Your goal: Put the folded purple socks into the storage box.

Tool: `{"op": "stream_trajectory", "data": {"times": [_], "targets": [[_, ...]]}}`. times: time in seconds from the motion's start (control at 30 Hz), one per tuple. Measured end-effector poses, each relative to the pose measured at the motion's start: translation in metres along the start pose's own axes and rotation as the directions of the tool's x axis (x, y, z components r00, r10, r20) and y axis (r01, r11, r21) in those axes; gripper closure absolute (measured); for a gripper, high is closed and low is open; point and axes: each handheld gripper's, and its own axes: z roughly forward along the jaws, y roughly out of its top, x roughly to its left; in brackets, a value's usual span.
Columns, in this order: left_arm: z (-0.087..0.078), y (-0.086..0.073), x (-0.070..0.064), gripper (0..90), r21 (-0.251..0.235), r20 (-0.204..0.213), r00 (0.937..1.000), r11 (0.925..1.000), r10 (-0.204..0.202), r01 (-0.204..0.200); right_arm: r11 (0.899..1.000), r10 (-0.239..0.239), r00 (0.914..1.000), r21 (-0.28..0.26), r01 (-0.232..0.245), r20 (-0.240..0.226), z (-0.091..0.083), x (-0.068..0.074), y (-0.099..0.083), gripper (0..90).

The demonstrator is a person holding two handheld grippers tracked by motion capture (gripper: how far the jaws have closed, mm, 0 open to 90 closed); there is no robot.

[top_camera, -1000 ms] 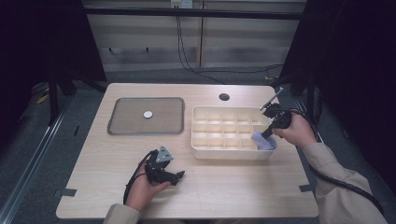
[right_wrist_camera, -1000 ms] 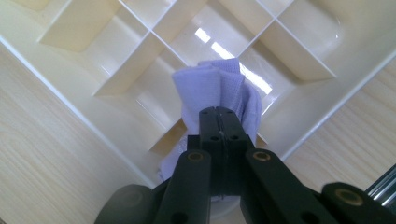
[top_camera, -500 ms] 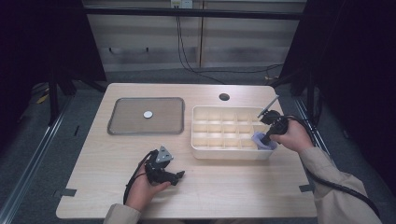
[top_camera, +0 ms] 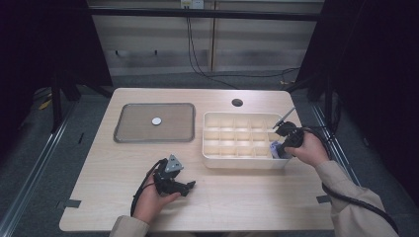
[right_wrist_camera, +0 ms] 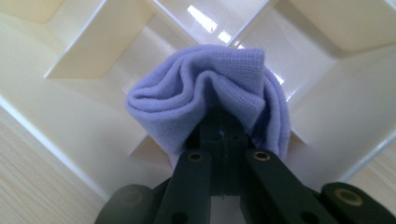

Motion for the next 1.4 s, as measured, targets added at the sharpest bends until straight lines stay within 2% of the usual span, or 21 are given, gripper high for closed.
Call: {"op": "stream_trajectory", "data": {"times": [0.3, 0.7, 0.77, 0.83, 1.1, 1.4], "targets": [[0.0, 0.001, -0.001, 14.7, 0.005, 0.004, 1.0, 1.0, 0.003, -0.003, 1.0, 0.001, 1.0, 0.009, -0.001, 0.009, 0.009, 0.0, -0.001, 90.0], [0.0, 0.0, -0.001, 14.7, 0.002, 0.008, 1.0, 1.0, -0.001, 0.001, 1.0, -0.005, 0.9999, 0.01, 0.005, 0.015, 0.011, 0.0, -0.002, 90.0], [0.0, 0.0, -0.001, 14.7, 0.003, 0.008, 1.0, 1.0, -0.001, 0.001, 1.0, 0.009, 0.9999, 0.01, -0.009, 0.008, 0.01, 0.0, -0.002, 90.0], [0.0, 0.0, -0.001, 14.7, 0.004, 0.007, 1.0, 1.0, -0.001, 0.001, 1.0, -0.007, 0.9999, 0.01, 0.006, 0.012, 0.008, 0.0, -0.003, 90.0], [0.0, 0.0, -0.001, 14.7, 0.005, 0.007, 1.0, 1.0, -0.001, 0.001, 1.0, -0.009, 0.9999, 0.003, 0.009, 0.014, -0.002, 0.001, -0.003, 89.0], [0.001, 0.0, -0.002, 14.7, -0.003, 0.009, 0.9999, 0.9999, -0.01, 0.01, 1.0, -0.02, 0.9997, 0.004, 0.02, 0.017, -0.016, 0.002, -0.003, 79.5]]}}
